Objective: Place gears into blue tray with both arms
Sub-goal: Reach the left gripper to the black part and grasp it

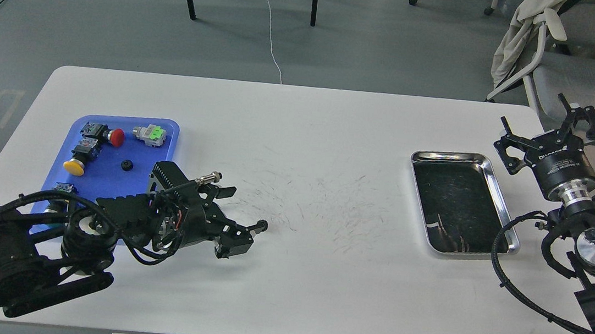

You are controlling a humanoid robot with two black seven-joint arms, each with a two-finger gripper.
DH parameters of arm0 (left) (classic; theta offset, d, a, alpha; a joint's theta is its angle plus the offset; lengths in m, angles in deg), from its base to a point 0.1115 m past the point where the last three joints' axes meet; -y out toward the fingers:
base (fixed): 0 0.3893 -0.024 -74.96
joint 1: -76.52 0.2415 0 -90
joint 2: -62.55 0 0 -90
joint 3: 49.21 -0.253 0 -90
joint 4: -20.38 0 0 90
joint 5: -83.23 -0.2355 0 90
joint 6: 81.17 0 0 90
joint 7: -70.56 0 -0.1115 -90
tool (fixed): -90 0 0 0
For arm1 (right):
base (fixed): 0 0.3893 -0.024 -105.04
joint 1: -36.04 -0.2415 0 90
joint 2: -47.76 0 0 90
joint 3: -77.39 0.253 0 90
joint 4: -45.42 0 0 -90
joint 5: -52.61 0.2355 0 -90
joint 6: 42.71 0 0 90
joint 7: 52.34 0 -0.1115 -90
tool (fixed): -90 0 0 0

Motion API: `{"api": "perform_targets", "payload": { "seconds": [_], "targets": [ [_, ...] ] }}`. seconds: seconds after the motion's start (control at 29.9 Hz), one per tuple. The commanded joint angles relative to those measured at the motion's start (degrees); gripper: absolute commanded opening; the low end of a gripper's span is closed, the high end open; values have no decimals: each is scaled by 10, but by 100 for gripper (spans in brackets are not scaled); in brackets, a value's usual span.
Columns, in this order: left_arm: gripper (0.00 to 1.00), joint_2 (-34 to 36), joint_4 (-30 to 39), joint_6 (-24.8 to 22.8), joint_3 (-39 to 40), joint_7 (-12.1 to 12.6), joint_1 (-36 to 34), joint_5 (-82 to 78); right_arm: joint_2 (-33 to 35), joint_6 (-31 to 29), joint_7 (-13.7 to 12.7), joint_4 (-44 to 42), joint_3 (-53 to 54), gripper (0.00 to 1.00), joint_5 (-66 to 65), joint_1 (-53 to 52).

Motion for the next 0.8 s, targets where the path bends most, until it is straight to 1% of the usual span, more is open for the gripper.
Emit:
{"api": "perform_targets", "payload": {
  "seconds": [0.0,0.2,0.3,0.37,0.43,0.57,0.77],
  "targets": [
    [96,-6,-12,1,3,11,17,-26,-1,0,3,2,0,97,0,0],
    [93,-29,-26,3,6,14,40,-28,-1,1,4,2,0,97,0,0],
    [88,-47,-41,5,8,18,40,-30,-1,-3,13,3,-1,97,0,4],
    [83,-60,-49,13,8,23,40,-30,0,-4,14,3,-1,97,0,6],
    [81,-71,-53,15,8,26,40,-30,0,-6,14,3,-1,97,0,7],
    [72,-88,-70,16,7,26,40,-30,0,-7,14,4,-1,97,0,7],
    [47,-92,-91,18,8,25,43,-30,1,-7,14,2,-2,97,0,8]
  ]
}}
